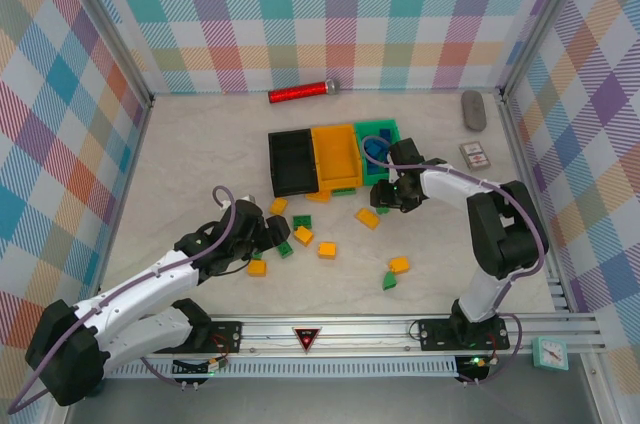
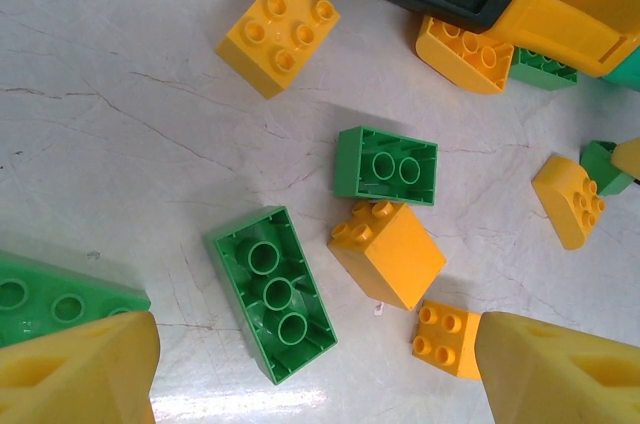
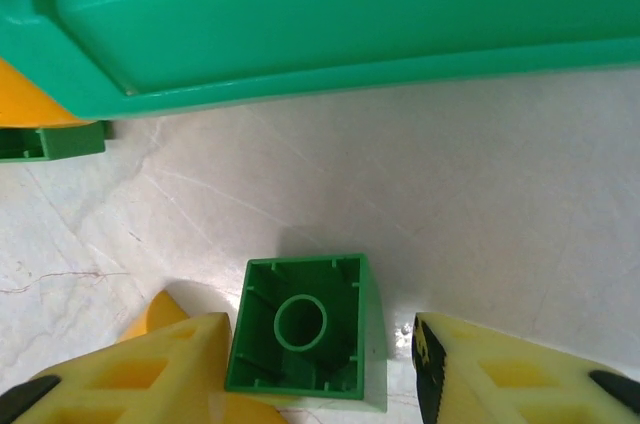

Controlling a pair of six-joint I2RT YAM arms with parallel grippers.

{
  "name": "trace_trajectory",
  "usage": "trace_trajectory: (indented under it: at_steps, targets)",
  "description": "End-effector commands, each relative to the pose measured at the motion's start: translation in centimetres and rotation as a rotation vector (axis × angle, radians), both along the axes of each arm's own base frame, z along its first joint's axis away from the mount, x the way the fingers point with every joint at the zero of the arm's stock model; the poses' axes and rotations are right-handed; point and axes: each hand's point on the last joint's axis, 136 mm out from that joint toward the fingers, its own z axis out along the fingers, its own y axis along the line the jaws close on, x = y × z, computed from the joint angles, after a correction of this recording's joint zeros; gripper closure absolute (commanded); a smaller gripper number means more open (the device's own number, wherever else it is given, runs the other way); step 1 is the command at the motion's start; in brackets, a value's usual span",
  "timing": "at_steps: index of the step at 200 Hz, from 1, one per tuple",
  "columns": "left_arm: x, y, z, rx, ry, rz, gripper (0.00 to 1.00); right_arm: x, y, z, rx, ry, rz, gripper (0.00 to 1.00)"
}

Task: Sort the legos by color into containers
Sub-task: Pick up the lego from the center of the table.

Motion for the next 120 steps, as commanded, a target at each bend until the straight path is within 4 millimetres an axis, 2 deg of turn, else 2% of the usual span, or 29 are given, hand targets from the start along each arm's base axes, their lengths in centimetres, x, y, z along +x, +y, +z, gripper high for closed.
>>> trace_trajectory:
  at_steps: [1, 18, 61, 86, 120]
  targets:
    - [-0.6, 0.4, -0.7, 0.022, 0.021, 0.006, 0.18, 0.6, 0.5, 0.1, -0.010, -0.015, 0.021, 0.49]
    - [-0.5, 0.2, -0.8, 0.021, 0.025, 0.003, 0.18, 0.4, 0.6, -0.3, -0.017, -0.007, 0.027, 0.51]
    - [-0.3, 0.0, -0.8, 0.024, 0.027, -0.004, 0.18, 0.3, 0.9, 0.3, -0.015, -0.017, 0.038, 0.67]
    - [-0.3, 0.0, -0.8, 0.025, 0.028, -0.005, 0.18, 0.5, 1.3, 2.0, 0.003, -0.049, 0.046, 0.69]
    - [-0.3, -0.1, -1.1, 0.026, 0.033, -0.004, 0.18, 1.0, 2.5, 5.9, 0.054, -0.116, 0.063, 0.69]
